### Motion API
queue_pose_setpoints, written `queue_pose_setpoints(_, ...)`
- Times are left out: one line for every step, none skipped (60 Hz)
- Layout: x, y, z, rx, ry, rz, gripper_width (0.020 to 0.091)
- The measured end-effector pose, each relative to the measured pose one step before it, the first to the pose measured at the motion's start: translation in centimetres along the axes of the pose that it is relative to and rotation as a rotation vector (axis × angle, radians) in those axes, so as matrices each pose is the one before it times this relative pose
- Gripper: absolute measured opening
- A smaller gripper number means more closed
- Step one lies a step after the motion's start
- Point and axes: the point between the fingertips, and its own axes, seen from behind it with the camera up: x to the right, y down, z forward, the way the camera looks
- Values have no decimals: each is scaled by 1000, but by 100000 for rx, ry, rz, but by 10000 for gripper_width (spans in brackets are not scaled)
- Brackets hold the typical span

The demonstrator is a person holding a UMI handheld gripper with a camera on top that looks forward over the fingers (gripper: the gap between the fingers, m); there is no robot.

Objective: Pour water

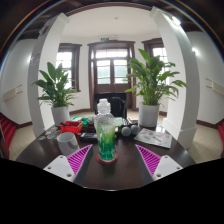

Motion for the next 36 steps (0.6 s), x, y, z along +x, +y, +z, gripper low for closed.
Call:
queue_pose_setpoints(66, -130, -487, 107, 651, 619, 854)
queue_pose_setpoints(76, -112, -654, -170, 581, 611, 854)
queue_pose_setpoints(102, -59, -980, 118, 191, 625, 854)
queue_pose_setpoints(-16, -104, -474, -5, 93, 498, 852)
queue_pose_setpoints(-1, -61, -412, -11, 46, 356, 852)
queue_pose_setpoints(4, -56, -405, -69, 145, 294, 851)
queue_pose_setpoints(61, -36, -385, 37, 266, 207, 853)
queue_pose_setpoints(-45, -175, -229, -78, 454, 78, 852)
queue_pose_setpoints(107, -39, -856, 176, 124, -333, 852)
queue_pose_setpoints(94, -45, -286, 183, 298, -551, 851)
queue_pose_setpoints(114, -45, -291, 111, 444, -648, 852)
queue_pose_setpoints(119, -51, -307, 79, 494, -695, 853)
queue_pose_setpoints(127, -55, -293, 135, 505, -737, 851)
queue_pose_setpoints(16, -153, -77, 132, 535, -649, 852)
queue_pose_setpoints(172, -35, -534, 301, 255, -359, 852)
queue_pose_setpoints(150, -87, -173, 199, 371, -127, 852)
queue_pose_setpoints(166, -37, -214, 128, 532, 3, 853)
queue_pose_setpoints(175, 0, -173, -51, 597, 187, 852)
queue_pose_setpoints(128, 17, -180, -263, 543, 326, 851)
queue_pose_setpoints(126, 8, -177, -206, 442, 339, 851)
queue_pose_setpoints(47, -88, -183, 81, 398, 341, 853)
queue_pose_setpoints(219, -82, -397, 549, 208, 305, 853)
queue_pose_setpoints(58, -120, -122, 584, 215, 291, 853)
queue_pose_setpoints(37, -108, -130, 457, 55, 194, 850)
queue_pose_setpoints(5, -62, -112, 294, -157, 190, 850)
queue_pose_setpoints(-44, -56, -111, 181, -264, 280, 851)
queue_pose_setpoints(-105, -20, -66, 83, -360, 275, 850)
queue_pose_setpoints(-108, -6, -65, 4, -403, 198, 850)
queue_pose_setpoints(-281, -124, 33, -207, -302, 281, 850)
queue_pose_setpoints(-113, 84, -236, 7, -740, 399, 850)
queue_pose_setpoints(-125, 42, -5, 272, -637, 544, 851)
queue_pose_setpoints(-144, 23, 9, 229, -590, 501, 850)
queue_pose_setpoints(-151, -9, -9, 149, -484, 354, 849)
queue_pose_setpoints(-101, 4, -23, 91, -269, 261, 854)
queue_pose_setpoints(-55, 8, 49, 32, 17, 264, 853)
queue_pose_setpoints(-77, -87, 32, -236, 309, 192, 855)
